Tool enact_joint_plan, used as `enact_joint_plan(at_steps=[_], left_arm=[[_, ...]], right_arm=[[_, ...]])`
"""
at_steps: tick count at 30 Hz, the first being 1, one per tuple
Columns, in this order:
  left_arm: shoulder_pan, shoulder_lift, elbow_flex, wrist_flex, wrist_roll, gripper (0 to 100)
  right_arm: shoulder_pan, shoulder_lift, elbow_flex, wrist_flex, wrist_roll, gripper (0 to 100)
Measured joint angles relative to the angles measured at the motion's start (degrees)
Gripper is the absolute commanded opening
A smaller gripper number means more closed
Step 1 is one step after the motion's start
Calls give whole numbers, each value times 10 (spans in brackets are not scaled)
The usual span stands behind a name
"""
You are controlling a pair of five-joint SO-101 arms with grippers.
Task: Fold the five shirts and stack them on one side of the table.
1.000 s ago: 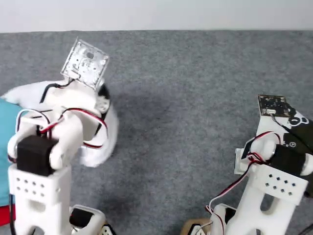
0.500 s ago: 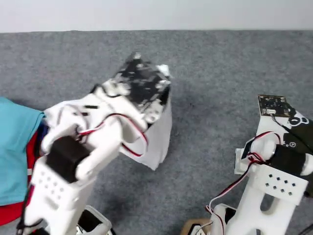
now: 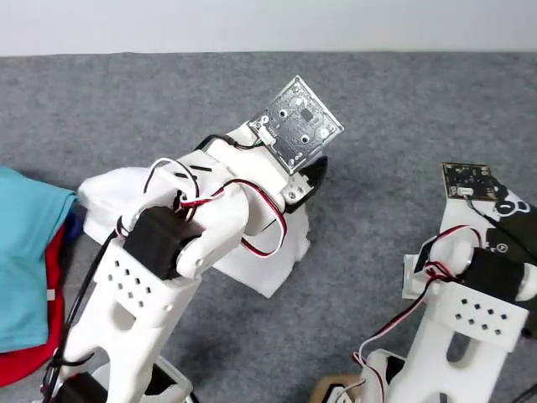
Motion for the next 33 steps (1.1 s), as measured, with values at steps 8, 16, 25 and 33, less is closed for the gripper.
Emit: enact_joint_plan(at_steps=[8,16,25,33], left_arm=[[-115,0,-8,20,-18,179],[-340,0,-22,202,-112,181],[-574,76,105,201,-333,204],[-673,164,155,138,-382,218]], right_arm=[[0,0,0,0,0,9],[0,0,0,0,0,9],[0,0,0,0,0,9],[-86,0,0,0,0,11]])
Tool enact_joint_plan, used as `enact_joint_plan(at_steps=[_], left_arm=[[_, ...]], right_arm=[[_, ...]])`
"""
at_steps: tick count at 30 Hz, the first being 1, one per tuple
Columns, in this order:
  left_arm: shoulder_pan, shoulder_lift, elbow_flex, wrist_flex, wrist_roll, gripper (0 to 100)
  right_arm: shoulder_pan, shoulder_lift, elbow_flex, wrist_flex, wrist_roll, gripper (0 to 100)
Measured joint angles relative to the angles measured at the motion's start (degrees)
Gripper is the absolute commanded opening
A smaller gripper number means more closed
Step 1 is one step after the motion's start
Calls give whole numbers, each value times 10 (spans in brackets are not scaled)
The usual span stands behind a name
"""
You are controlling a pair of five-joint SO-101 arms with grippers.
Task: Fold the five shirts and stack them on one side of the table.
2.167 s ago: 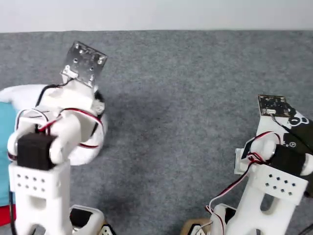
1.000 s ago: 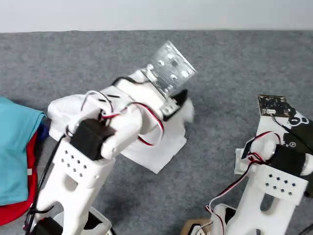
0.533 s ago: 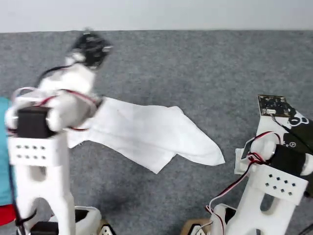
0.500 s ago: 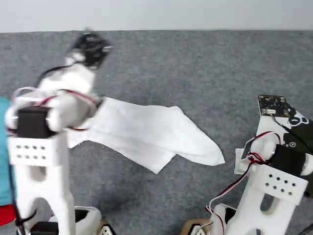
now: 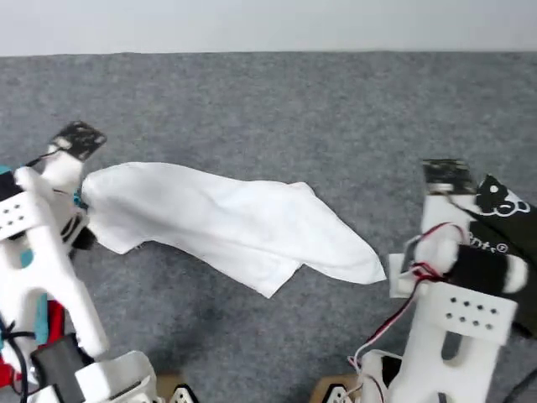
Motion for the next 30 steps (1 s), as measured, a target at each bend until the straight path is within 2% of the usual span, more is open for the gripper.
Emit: enact_joint_plan(at_steps=[7,12,17,24,30], left_arm=[[-89,-19,-7,-4,-1,218],[-133,-45,-7,-4,2,218],[-150,-48,-7,-4,25,218],[-150,-48,-7,-4,29,218],[-150,-48,-7,7,29,217]], right_arm=[[-230,15,0,0,0,9],[-332,84,0,0,2,9],[-430,185,-1,-13,41,37],[-494,349,-116,-10,68,209],[-537,469,-199,-9,69,228]])
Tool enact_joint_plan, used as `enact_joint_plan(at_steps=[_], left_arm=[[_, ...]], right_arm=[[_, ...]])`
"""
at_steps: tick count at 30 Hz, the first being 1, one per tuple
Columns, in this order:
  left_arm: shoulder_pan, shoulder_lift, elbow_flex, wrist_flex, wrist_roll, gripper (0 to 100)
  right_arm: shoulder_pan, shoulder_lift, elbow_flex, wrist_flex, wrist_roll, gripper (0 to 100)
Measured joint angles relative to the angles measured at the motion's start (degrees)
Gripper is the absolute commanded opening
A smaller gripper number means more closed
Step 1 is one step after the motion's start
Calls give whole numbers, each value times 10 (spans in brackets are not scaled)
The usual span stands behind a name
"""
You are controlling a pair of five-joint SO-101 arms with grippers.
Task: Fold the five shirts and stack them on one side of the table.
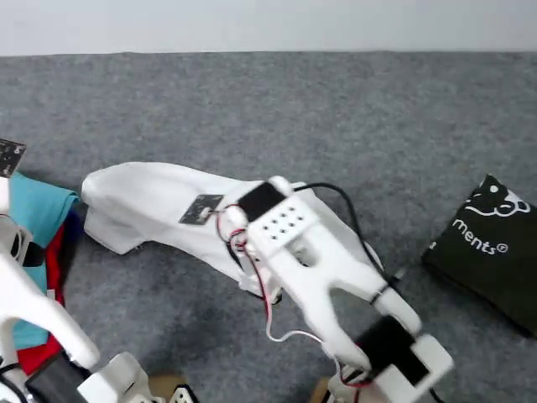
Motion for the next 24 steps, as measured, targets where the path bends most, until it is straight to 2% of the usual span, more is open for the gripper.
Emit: enact_joint_plan(at_steps=[9,24], left_arm=[[-32,-2,0,4,0,217],[-33,-2,0,4,0,217]], right_arm=[[-30,99,-10,-67,2,228],[-33,207,-10,-169,2,226]])
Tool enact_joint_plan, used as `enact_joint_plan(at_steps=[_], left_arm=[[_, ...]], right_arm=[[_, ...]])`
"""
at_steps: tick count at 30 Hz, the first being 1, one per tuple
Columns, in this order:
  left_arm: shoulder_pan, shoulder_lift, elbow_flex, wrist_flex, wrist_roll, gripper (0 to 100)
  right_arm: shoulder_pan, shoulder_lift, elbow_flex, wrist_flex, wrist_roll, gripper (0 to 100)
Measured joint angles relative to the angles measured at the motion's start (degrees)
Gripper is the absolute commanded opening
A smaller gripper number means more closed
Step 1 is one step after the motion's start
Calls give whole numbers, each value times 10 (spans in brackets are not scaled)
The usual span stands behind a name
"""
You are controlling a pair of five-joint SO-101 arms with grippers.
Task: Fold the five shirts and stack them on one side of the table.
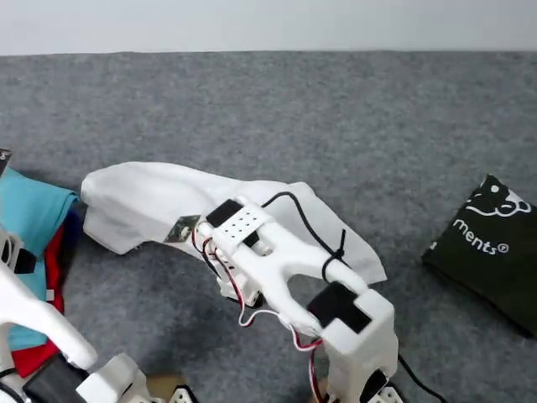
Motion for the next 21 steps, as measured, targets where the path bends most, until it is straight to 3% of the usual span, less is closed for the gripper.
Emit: enact_joint_plan(at_steps=[3,9,21], left_arm=[[0,0,0,0,0,217],[0,0,0,0,0,217],[0,0,0,0,0,217]], right_arm=[[0,18,-5,-5,0,208],[21,45,-28,-9,1,4],[69,33,-22,6,15,10]])
